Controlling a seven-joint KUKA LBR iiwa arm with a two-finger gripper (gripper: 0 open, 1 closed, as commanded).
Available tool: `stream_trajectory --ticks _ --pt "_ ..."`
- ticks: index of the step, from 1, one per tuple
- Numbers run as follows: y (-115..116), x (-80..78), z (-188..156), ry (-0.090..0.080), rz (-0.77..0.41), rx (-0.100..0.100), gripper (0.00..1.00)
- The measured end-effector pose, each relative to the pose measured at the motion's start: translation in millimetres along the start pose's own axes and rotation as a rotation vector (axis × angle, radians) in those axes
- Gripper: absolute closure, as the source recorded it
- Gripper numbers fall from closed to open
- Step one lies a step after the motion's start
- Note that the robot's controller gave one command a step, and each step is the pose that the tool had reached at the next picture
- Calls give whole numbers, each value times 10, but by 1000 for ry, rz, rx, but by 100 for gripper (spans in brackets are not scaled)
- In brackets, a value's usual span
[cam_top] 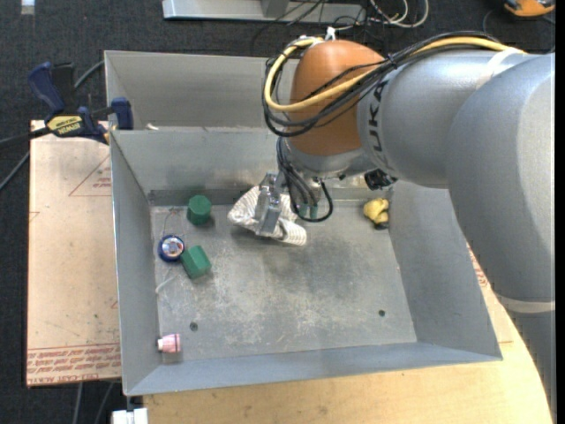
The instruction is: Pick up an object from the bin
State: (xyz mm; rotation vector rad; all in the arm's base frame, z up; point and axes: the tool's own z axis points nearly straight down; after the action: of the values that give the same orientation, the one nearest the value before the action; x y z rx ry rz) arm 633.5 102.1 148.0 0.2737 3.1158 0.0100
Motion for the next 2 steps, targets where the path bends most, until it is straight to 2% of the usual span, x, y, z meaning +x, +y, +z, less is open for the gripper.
stream_trajectory --ticks 1,2 --pt "-81 -208 602 8 -156 2 100" --pt "-358 -175 150 -3 -83 -1 0"
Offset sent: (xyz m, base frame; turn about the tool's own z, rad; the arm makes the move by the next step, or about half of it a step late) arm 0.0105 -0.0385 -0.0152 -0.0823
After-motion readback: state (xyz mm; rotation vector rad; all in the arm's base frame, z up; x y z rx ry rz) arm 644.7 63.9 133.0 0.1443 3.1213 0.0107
